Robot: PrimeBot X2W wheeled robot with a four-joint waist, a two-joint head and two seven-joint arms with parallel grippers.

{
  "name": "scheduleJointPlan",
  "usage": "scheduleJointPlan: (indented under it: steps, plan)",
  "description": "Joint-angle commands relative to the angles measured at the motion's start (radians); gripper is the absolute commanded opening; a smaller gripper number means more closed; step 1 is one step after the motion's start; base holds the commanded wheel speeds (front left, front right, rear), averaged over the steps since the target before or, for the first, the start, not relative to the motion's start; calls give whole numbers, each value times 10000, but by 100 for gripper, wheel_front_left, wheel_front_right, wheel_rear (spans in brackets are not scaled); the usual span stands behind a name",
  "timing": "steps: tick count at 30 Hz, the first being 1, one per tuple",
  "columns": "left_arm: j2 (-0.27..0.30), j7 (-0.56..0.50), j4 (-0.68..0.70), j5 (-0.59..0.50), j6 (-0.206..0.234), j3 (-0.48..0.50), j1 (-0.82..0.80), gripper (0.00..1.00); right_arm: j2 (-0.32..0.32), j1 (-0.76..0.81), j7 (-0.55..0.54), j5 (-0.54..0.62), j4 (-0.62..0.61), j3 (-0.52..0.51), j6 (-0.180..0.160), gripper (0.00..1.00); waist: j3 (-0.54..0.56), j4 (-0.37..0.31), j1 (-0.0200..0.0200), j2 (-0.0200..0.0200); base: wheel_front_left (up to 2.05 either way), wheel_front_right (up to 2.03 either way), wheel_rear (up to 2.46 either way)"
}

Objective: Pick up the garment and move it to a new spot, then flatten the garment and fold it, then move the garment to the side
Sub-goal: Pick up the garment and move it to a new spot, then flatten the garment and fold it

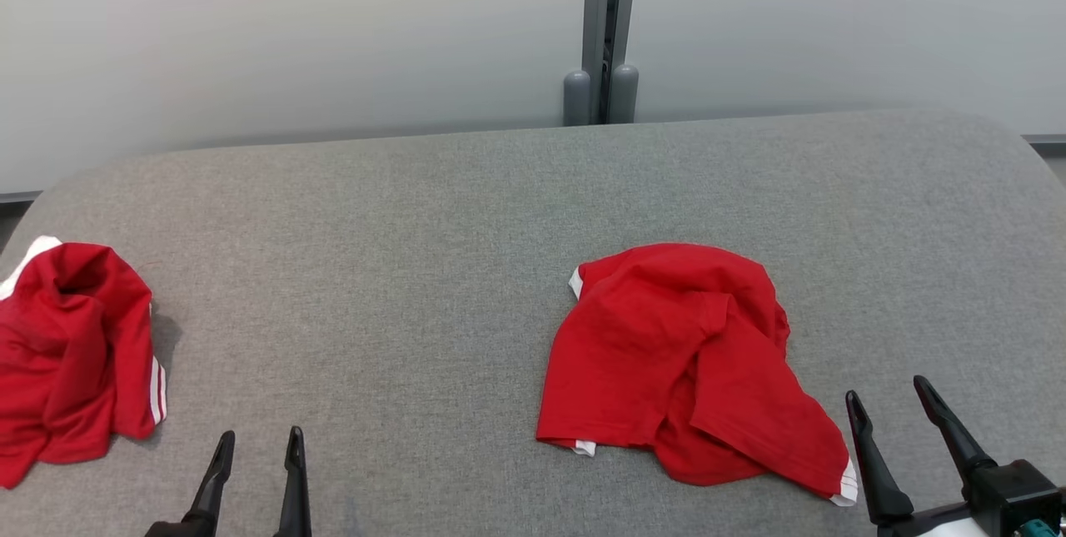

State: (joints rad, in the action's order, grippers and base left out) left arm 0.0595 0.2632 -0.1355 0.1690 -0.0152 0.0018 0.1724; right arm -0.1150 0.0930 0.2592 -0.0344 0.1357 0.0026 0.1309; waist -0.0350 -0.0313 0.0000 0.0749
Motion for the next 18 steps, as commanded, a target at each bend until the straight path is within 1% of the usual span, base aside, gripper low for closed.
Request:
scheduleJointPlan:
  steps: [1,6,13,18]
  plan:
    - [5,22,41,-64,-110,49,53,100,4,105,53,13,14,-56,-2,100,40,6,0,-1,0,0,0]
    - [-61,22,57,-141,-289,30,-64,100,150,65,53,-39,116,41,-2,100,133,-128,0,-1,0,0,0]
    - [-76,23,-20,-31,-237,-118,-178,100,249,38,53,-95,229,196,-2,100,202,-433,0,-1,0,0,0]
    - [-74,23,-85,-83,-251,-119,-170,100,287,30,53,-89,263,197,-2,100,250,-504,0,-1,0,0,0]
